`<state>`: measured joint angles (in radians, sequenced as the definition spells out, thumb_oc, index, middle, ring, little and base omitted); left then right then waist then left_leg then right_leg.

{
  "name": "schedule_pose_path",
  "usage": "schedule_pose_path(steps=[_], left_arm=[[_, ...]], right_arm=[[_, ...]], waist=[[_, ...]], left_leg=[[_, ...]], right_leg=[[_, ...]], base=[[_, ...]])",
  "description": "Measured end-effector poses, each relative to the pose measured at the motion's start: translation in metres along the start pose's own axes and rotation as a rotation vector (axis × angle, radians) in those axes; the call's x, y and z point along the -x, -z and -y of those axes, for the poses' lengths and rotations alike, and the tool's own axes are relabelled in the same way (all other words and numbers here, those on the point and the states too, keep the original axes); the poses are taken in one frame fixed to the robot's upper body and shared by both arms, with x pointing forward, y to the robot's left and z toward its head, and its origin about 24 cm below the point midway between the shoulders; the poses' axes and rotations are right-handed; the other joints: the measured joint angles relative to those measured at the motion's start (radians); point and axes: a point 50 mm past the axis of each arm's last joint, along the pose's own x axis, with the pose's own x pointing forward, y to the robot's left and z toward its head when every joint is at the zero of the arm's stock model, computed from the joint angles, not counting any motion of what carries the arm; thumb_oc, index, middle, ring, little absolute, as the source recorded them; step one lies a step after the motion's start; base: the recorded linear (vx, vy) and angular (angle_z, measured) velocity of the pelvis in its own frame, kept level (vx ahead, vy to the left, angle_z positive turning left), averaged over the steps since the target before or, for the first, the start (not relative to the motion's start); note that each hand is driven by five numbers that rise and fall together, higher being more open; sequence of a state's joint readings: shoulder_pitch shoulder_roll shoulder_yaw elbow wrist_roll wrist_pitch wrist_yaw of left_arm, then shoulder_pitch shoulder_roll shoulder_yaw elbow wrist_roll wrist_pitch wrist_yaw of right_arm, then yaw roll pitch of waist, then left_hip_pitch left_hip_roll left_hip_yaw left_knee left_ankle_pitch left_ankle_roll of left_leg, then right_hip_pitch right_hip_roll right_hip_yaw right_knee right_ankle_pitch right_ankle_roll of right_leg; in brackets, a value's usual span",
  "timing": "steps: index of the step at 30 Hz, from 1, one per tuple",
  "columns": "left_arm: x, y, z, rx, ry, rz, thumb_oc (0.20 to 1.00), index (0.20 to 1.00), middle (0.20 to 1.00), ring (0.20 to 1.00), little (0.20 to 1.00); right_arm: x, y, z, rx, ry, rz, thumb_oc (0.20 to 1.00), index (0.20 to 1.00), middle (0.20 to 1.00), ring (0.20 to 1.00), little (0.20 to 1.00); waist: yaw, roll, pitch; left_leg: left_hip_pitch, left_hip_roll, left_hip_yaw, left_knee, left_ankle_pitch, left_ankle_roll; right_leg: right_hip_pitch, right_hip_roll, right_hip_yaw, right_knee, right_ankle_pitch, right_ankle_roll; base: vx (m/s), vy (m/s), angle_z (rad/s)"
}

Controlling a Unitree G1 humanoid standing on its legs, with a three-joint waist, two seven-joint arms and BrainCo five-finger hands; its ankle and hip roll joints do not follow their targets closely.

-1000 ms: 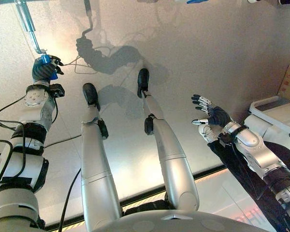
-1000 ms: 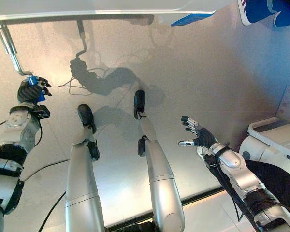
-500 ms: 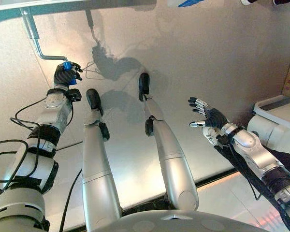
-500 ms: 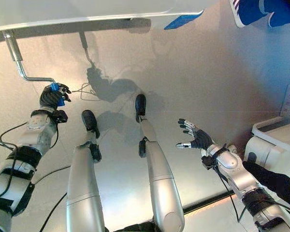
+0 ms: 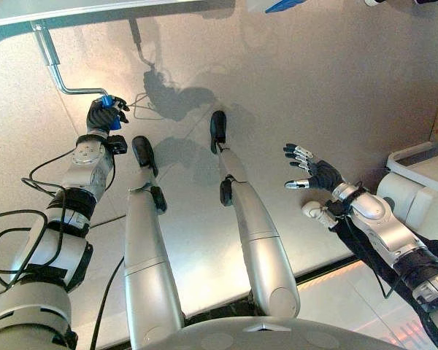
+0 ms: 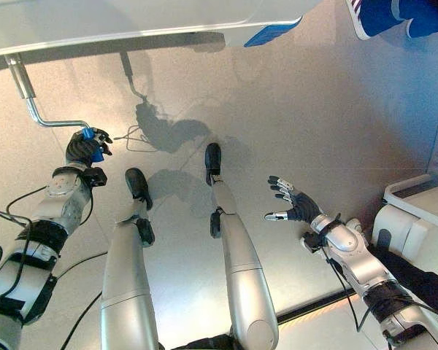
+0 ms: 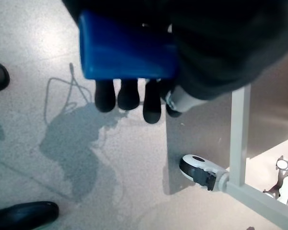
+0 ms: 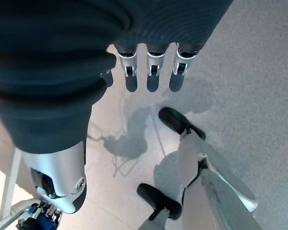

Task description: Raise the hospital bed

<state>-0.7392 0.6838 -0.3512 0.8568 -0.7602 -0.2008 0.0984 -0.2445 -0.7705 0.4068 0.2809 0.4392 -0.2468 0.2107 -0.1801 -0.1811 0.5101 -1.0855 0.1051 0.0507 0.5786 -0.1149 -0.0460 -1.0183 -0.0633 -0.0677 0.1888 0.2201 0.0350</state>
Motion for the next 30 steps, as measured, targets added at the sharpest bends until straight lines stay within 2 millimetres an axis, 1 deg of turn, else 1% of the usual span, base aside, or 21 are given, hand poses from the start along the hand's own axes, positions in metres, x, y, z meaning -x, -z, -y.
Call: schedule_pose_path(steps=[6, 7, 9, 15, 17, 20, 21, 22, 23, 24, 27, 28, 29, 30], left_arm=[[0.0, 0.001, 0.002, 0.006, 0.004, -0.005, 0.2, 0.2, 0.2, 0.2, 0.2], [-0.001, 0.002, 0.002, 0.006, 0.002, -0.009, 0.36, 0.36, 0.36, 0.36, 0.36], [-0.001, 0.003, 0.002, 0.007, -0.002, -0.015, 1.0, 1.0, 1.0, 1.0, 1.0], [0.0, 0.005, 0.003, 0.007, 0.008, -0.022, 1.0, 1.0, 1.0, 1.0, 1.0], [0.003, 0.012, 0.004, 0.007, 0.013, -0.041, 1.0, 1.0, 1.0, 1.0, 1.0], [0.009, 0.027, 0.004, 0.012, 0.018, -0.082, 1.0, 1.0, 1.0, 1.0, 1.0], [0.014, 0.038, 0.006, 0.018, 0.028, -0.115, 1.0, 1.0, 1.0, 1.0, 1.0], [0.016, 0.043, 0.007, 0.027, 0.028, -0.128, 1.0, 1.0, 1.0, 1.0, 1.0], [0.022, 0.054, 0.01, 0.039, 0.037, -0.16, 1.0, 1.0, 1.0, 1.0, 1.0], [0.024, 0.061, 0.009, 0.042, 0.037, -0.183, 1.0, 1.0, 1.0, 1.0, 1.0], [0.036, 0.083, 0.009, 0.058, 0.026, -0.255, 1.0, 1.0, 1.0, 1.0, 1.0], [0.038, 0.088, 0.01, 0.061, 0.024, -0.274, 1.0, 1.0, 1.0, 1.0, 1.0], [0.044, 0.099, 0.013, 0.064, 0.027, -0.314, 1.0, 1.0, 1.0, 1.0, 1.0], [0.046, 0.103, 0.015, 0.053, 0.037, -0.33, 1.0, 1.0, 1.0, 1.0, 1.0]], right_arm=[[0.0, 0.0, 0.0, 0.0, 0.0, 0.001, 1.0, 1.0, 1.0, 1.0, 1.0], [0.0, 0.0, 0.0, 0.0, 0.0, 0.001, 1.0, 1.0, 1.0, 1.0, 1.0], [0.0, 0.0, 0.0, 0.0, 0.0, 0.0, 1.0, 1.0, 1.0, 1.0, 1.0], [0.0, 0.001, 0.0, -0.006, 0.006, -0.007, 1.0, 1.0, 1.0, 1.0, 1.0], [-0.001, 0.002, -0.002, -0.014, 0.005, -0.008, 1.0, 1.0, 1.0, 1.0, 1.0], [-0.002, 0.005, -0.003, -0.025, 0.011, -0.015, 1.0, 1.0, 1.0, 1.0, 1.0], [-0.002, 0.011, -0.005, -0.041, 0.02, -0.037, 1.0, 1.0, 1.0, 1.0, 1.0], [-0.002, 0.015, -0.006, -0.051, 0.025, -0.05, 1.0, 1.0, 1.0, 1.0, 1.0], [-0.001, 0.019, -0.008, -0.058, 0.021, -0.071, 1.0, 1.0, 1.0, 1.0, 1.0], [-0.001, 0.021, -0.009, -0.06, 0.021, -0.075, 1.0, 1.0, 1.0, 1.0, 1.0], [-0.003, 0.024, -0.014, -0.083, 0.03, -0.082, 1.0, 1.0, 1.0, 1.0, 1.0], [-0.004, 0.025, -0.016, -0.09, 0.031, -0.084, 1.0, 1.0, 1.0, 1.0, 1.0], [-0.005, 0.027, -0.02, -0.101, 0.024, -0.088, 1.0, 1.0, 1.0, 1.0, 1.0], [-0.006, 0.028, -0.022, -0.109, 0.025, -0.09, 1.0, 1.0, 1.0, 1.0, 1.0]], waist=[[0.001, 0.0, 0.0], [0.001, 0.0, 0.0], [0.002, 0.0, 0.0], [0.006, 0.0, 0.0], [0.008, 0.0, 0.0], [0.016, 0.001, 0.0], [0.023, 0.001, 0.0], [0.028, 0.001, 0.0], [0.033, 0.001, 0.0], [0.037, 0.001, 0.0], [0.041, 0.001, 0.001], [0.043, 0.002, 0.001], [0.052, 0.002, 0.001], [0.057, 0.002, 0.001]], left_leg=[[0.015, -0.006, 0.001, -0.023, 0.014, -0.001], [0.018, -0.007, 0.001, -0.028, 0.017, -0.001], [0.025, -0.008, 0.002, -0.033, 0.022, -0.003], [0.054, -0.018, 0.001, -0.061, 0.04, -0.011], [0.07, -0.019, 0.002, -0.063, 0.042, -0.013], [0.103, -0.02, 0.004, -0.072, 0.042, -0.013], [0.132, -0.021, 0.009, -0.083, 0.044, -0.015], [0.146, -0.022, 0.011, -0.091, 0.044, -0.015], [0.175, -0.025, 0.017, -0.111, 0.05, -0.015], [0.187, -0.029, 0.018, -0.121, 0.053, -0.012], [0.225, -0.033, 0.017, -0.14, 0.064, -0.018], [0.235, -0.033, 0.017, -0.143, 0.064, -0.018], [0.259, -0.034, 0.02, -0.153, 0.064, -0.018], [0.272, -0.034, 0.022, -0.158, 0.064, -0.018]], right_leg=[[0.005, -0.008, -0.002, 0.001, 0.0, 0.0], [0.006, -0.009, -0.002, 0.002, -0.001, -0.001], [0.007, -0.01, -0.001, 0.003, -0.001, -0.002], [0.011, -0.014, -0.002, 0.027, -0.015, -0.011], [0.015, -0.015, -0.001, 0.048, -0.026, -0.014], [0.041, -0.018, 0.0, 0.052, -0.035, -0.01], [0.062, -0.021, 0.002, 0.05, -0.036, -0.01], [0.074, -0.023, 0.002, 0.048, -0.038, -0.011], [0.093, -0.028, 0.0, 0.048, -0.042, -0.012], [0.1, -0.03, 0.0, 0.049, -0.044, -0.013], [0.128, -0.034, -0.003, 0.05, -0.049, -0.015], [0.136, -0.034, -0.003, 0.049, -0.05, -0.015], [0.155, -0.034, -0.003, 0.048, -0.053, -0.016], [0.165, -0.034, -0.003, 0.047, -0.055, -0.016]], base=[[-0.01, -0.039, 0.05], [-0.02, -0.038, 0.02], [-0.02, -0.046, 0.01], [-0.02, -0.022, 0.04], [0.0, 0.0, 0.0], [-0.03, -0.018, 0.0], [-0.04, -0.031, 0.0], [-0.03, -0.035, 0.0], [-0.02, -0.024, 0.04], [-0.02, -0.029, 0.06], [-0.01, -0.009, 0.05], [0.0, 0.0, 0.0], [0.0, 0.0, 0.0], [0.0, 0.0, 0.0]])
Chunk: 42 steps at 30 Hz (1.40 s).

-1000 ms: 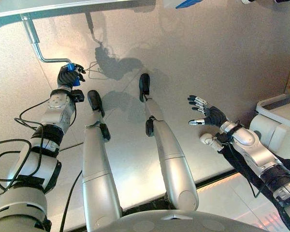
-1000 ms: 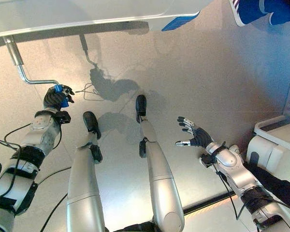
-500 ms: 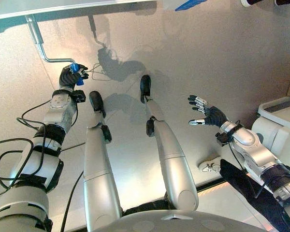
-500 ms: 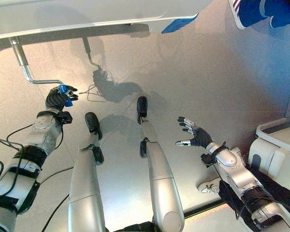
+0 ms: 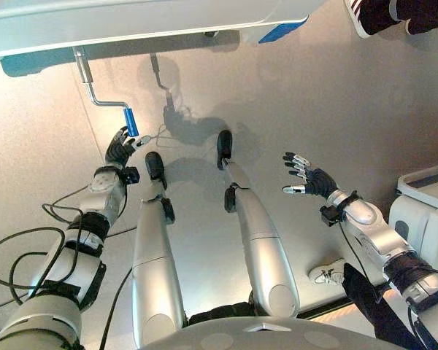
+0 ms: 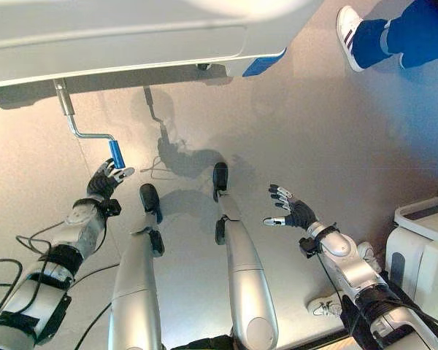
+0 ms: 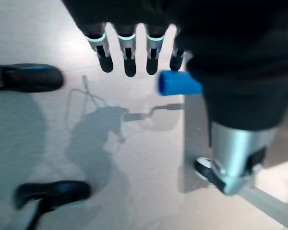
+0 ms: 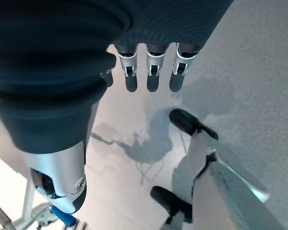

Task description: Raise the hospital bed

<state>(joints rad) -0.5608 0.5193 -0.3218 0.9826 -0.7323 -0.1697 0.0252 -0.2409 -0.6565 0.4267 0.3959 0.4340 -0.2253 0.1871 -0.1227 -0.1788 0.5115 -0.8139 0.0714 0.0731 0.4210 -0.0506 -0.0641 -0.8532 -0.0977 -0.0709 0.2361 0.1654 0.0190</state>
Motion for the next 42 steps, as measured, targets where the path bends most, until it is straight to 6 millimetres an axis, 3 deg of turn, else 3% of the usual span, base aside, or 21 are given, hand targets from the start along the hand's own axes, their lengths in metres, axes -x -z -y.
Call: schedule_pose_path(steps=[3, 10, 16, 17, 21, 26, 30, 31, 34, 38, 42], left_arm=[[0.01, 0.032, 0.006, -0.015, 0.024, -0.089, 1.0, 1.0, 1.0, 1.0, 1.0], [0.032, 0.081, 0.0, -0.091, 0.022, -0.249, 1.0, 1.0, 1.0, 1.0, 1.0], [0.061, 0.129, -0.004, -0.116, 0.011, -0.405, 1.0, 1.0, 1.0, 1.0, 1.0], [0.073, 0.145, -0.003, -0.115, 0.011, -0.456, 1.0, 1.0, 1.0, 1.0, 1.0], [0.11, 0.184, -0.01, -0.159, 0.021, -0.618, 1.0, 1.0, 1.0, 1.0, 1.0], [0.142, 0.212, -0.008, -0.186, 0.07, -0.743, 1.0, 1.0, 1.0, 1.0, 1.0], [0.167, 0.228, -0.015, -0.199, 0.074, -0.829, 1.0, 1.0, 1.0, 1.0, 1.0], [0.183, 0.238, -0.018, -0.191, 0.069, -0.878, 1.0, 1.0, 1.0, 1.0, 1.0], [0.205, 0.248, -0.021, -0.178, 0.066, -0.934, 1.0, 1.0, 1.0, 1.0, 1.0], [0.213, 0.252, -0.019, -0.158, 0.076, -0.955, 1.0, 1.0, 1.0, 1.0, 1.0], [0.221, 0.256, -0.022, -0.13, 0.049, -0.976, 1.0, 1.0, 1.0, 1.0, 1.0]], right_arm=[[-0.002, 0.005, -0.008, -0.03, -0.007, -0.011, 1.0, 1.0, 1.0, 1.0, 1.0], [-0.003, 0.028, -0.023, -0.085, 0.002, -0.09, 1.0, 1.0, 1.0, 1.0, 1.0], [0.01, 0.075, -0.03, -0.14, 0.08, -0.292, 1.0, 1.0, 1.0, 1.0, 1.0], [0.018, 0.09, -0.035, -0.152, 0.089, -0.363, 1.0, 1.0, 1.0, 1.0, 1.0], [0.043, 0.127, -0.042, -0.167, 0.118, -0.565, 1.0, 1.0, 1.0, 1.0, 1.0], [0.085, 0.167, -0.054, -0.241, 0.172, -0.818, 1.0, 1.0, 1.0, 1.0, 1.0], [0.113, 0.183, -0.071, -0.283, 0.154, -0.925, 1.0, 1.0, 1.0, 1.0, 1.0], [0.127, 0.189, -0.079, -0.313, 0.161, -0.965, 1.0, 1.0, 1.0, 1.0, 1.0], [0.153, 0.199, -0.095, -0.353, 0.141, -1.047, 1.0, 1.0, 1.0, 1.0, 1.0], [0.173, 0.205, -0.105, -0.394, 0.135, -1.111, 1.0, 1.0, 1.0, 1.0, 1.0], [0.175, 0.205, -0.11, -0.424, 0.145, -1.115, 1.0, 1.0, 1.0, 1.0, 1.0]], waist=[[0.012, 0.001, 0.001], [0.041, 0.012, 0.0], [0.086, 0.076, -0.027], [0.084, 0.101, -0.053], [0.089, 0.149, -0.142], [0.089, 0.181, -0.27], [0.089, 0.184, -0.372], [0.089, 0.187, -0.418], [0.097, 0.183, -0.493], [0.114, 0.182, -0.532], [0.113, 0.182, -0.534]], left_leg=[[0.072, -0.005, 0.006, -0.04, 0.007, -0.001], [0.216, -0.008, 0.006, -0.093, 0.008, -0.006], [0.431, -0.011, 0.009, -0.173, 0.012, -0.009], [0.48, -0.011, 0.005, -0.194, 0.012, -0.01], [0.623, -0.008, 0.006, -0.272, 0.016, -0.01], [0.759, -0.004, 0.006, -0.341, 0.021, -0.009], [0.845, 0.002, 0.008, -0.403, 0.022, 0.0], [0.879, 0.005, 0.009, -0.431, 0.021, -0.002], [0.929, 0.008, 0.01, -0.476, 0.023, 0.0], [0.952, 0.007, 0.01, -0.497, 0.028, -0.003], [0.963, 0.008, 0.01, -0.512, 0.03, -0.006]], right_leg=[[0.062, -0.003, -0.004, -0.02, -0.004, 0.001], [0.188, -0.01, -0.019, -0.029, -0.029, 0.003], [0.372, -0.014, -0.038, -0.034, -0.064, 0.007], [0.422, -0.015, -0.05, -0.041, -0.077, 0.011], [0.551, -0.009, -0.058, -0.091, -0.09, 0.017], [0.694, -0.001, -0.075, -0.16, -0.091, 0.027], [0.781, 0.005, -0.084, -0.222, -0.083, 0.03], [0.817, 0.01, -0.084, -0.252, -0.08, 0.032], [0.868, 0.016, -0.087, -0.295, -0.079, 0.033], [0.897, 0.023, -0.087, -0.326, -0.068, 0.039], [0.903, 0.025, -0.087, -0.33, -0.068, 0.039]], base=[[0.0, -0.01, 0.0], [0.06, -0.027, 0.02], [0.08, -0.002, 0.06], [0.1, 0.015, 0.12], [0.12, 0.011, 0.03], [0.11, 0.021, 0.05], [0.14, 0.015, 0.01], [0.09, 0.029, -0.06], [0.07, 0.025, 0.0], [0.02, 0.012, 0.0], [0.03, 0.009, 0.0]])
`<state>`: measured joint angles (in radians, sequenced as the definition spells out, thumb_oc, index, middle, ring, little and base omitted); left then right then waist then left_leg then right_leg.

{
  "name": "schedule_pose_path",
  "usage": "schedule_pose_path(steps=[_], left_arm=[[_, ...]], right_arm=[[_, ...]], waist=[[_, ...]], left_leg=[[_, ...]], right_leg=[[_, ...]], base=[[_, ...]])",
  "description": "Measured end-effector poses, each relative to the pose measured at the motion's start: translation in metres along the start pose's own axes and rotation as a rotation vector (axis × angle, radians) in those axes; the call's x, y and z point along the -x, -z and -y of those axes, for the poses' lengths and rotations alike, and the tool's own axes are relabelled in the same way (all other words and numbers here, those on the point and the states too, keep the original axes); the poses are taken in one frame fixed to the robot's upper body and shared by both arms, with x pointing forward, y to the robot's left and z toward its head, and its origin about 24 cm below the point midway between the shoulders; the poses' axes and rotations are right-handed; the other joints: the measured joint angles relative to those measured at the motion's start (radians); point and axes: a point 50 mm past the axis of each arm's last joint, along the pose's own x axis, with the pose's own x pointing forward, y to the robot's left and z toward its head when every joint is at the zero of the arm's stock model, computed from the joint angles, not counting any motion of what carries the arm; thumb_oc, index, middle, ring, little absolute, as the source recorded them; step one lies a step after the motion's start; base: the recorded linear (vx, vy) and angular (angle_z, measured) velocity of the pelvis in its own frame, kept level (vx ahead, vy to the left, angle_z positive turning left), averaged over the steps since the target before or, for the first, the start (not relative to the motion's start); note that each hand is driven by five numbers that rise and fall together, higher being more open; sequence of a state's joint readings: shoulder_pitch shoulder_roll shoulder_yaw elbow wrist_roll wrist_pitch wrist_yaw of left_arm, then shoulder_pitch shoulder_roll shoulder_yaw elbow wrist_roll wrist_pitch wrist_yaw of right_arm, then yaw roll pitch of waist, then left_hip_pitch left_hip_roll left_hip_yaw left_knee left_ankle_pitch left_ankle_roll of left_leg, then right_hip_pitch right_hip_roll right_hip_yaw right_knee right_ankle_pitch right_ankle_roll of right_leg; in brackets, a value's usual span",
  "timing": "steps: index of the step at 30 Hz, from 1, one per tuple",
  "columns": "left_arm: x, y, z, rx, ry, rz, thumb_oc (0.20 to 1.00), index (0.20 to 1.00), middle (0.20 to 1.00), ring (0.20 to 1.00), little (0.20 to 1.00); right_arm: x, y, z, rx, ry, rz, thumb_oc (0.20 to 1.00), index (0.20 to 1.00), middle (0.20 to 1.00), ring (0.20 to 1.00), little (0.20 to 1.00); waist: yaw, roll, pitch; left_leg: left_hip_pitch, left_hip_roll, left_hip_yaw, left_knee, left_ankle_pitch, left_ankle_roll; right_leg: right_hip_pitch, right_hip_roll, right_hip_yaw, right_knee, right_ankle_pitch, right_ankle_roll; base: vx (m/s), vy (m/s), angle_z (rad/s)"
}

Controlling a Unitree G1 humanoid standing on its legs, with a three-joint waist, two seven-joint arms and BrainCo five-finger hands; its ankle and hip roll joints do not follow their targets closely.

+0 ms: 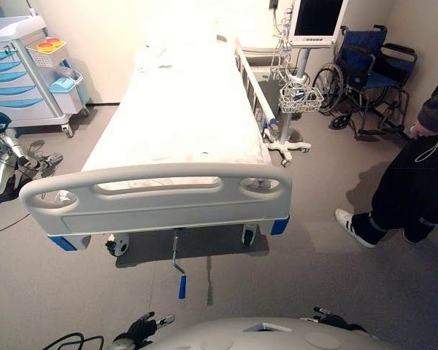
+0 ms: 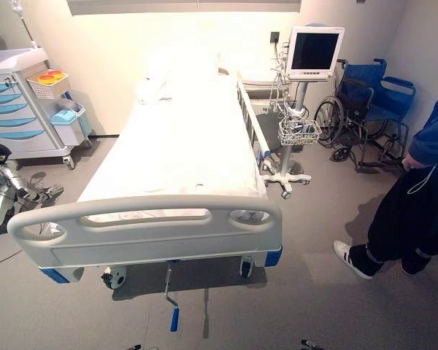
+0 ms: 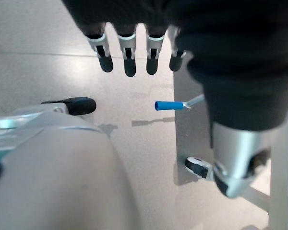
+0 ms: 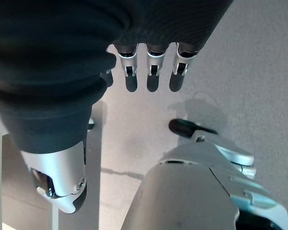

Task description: Raise the hospital bed

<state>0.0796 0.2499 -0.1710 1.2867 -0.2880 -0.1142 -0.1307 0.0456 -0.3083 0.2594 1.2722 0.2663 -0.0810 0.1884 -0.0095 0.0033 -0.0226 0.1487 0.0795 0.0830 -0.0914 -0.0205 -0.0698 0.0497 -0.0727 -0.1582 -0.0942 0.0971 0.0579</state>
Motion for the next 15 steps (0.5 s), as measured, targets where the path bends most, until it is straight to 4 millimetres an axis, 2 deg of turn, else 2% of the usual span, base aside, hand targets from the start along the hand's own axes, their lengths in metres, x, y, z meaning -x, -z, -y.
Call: schedule_pose_path(steps=[11, 15], left_arm=[[-0.0002, -0.0006, 0.0007, 0.0, 0.0, 0.003, 1.0, 1.0, 1.0, 1.0, 1.0], [0.0015, 0.0066, -0.0004, 0.004, -0.004, -0.014, 1.0, 1.0, 1.0, 1.0, 1.0]], right_arm=[[-0.0018, -0.001, -0.0076, -0.021, -0.014, 0.006, 1.0, 1.0, 1.0, 1.0, 1.0], [-0.0015, 0.0005, -0.0076, -0.022, -0.014, 0.003, 1.0, 1.0, 1.0, 1.0, 1.0]], waist=[[0.001, -0.005, -0.003], [0.001, -0.011, 0.003]], left_leg=[[0.005, 0.0, 0.0, 0.0, 0.0, 0.0], [0.015, 0.002, 0.0, -0.001, -0.002, -0.002]], right_leg=[[0.005, 0.0, 0.0, 0.002, -0.002, 0.0], [0.015, 0.0, -0.001, 0.003, -0.005, 0.0]], base=[[0.02, -0.001, 0.0], [0.0, 0.0, 0.0]])
